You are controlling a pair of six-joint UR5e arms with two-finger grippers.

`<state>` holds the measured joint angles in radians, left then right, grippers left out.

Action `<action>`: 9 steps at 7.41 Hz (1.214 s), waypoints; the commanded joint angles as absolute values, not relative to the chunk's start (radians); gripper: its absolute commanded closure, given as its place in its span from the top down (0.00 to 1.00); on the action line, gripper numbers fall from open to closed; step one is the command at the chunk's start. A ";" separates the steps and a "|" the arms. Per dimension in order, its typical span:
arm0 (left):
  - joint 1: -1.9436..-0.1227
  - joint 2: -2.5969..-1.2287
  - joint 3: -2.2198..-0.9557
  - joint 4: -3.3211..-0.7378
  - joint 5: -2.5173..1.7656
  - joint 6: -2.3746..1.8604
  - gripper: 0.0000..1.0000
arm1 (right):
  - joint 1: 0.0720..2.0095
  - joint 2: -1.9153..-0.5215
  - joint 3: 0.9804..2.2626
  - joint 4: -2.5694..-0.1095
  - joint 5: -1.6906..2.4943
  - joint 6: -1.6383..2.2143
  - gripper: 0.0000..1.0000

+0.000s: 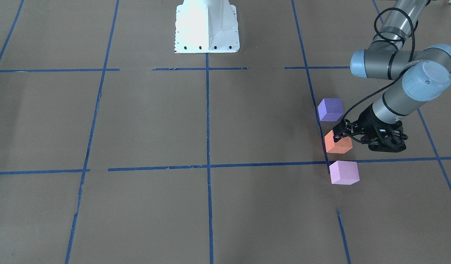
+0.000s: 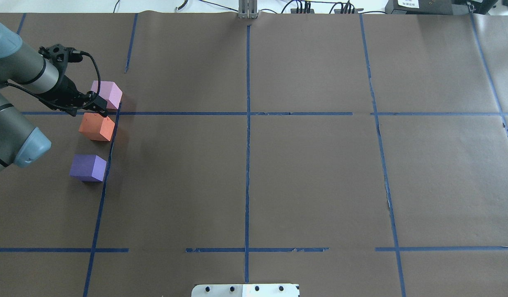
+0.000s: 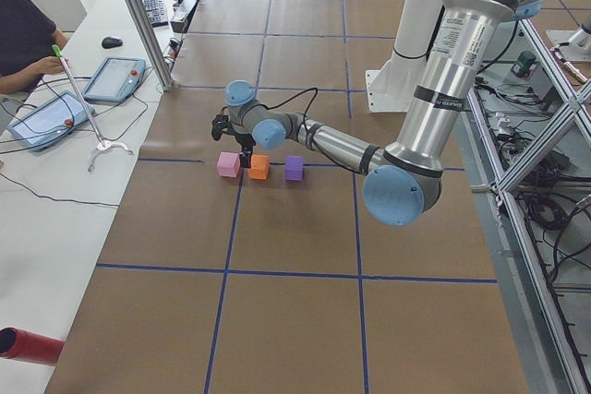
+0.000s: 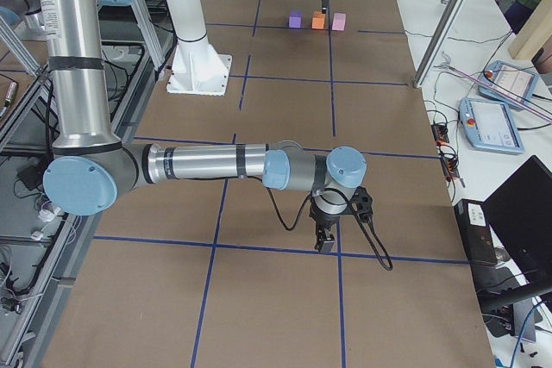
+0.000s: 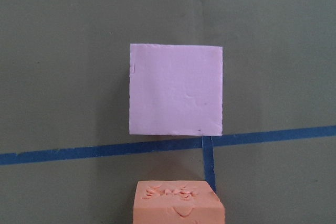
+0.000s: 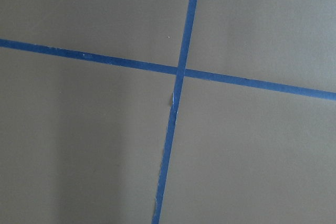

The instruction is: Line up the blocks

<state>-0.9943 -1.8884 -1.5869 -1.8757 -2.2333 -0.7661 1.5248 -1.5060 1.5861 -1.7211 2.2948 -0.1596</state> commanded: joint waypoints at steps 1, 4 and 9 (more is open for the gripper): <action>-1.038 -1.870 -1.669 -1.812 -2.230 -0.747 1.00 | 1.525 -1.505 1.586 -1.721 2.295 -0.160 1.00; -1.202 -1.771 -1.658 -1.795 -2.241 -0.469 1.00 | 1.525 -1.506 1.586 -1.721 2.295 -0.160 1.00; -1.480 -1.704 -1.465 -1.882 -2.442 -0.072 1.00 | 1.525 -1.506 1.586 -1.721 2.295 -0.160 1.00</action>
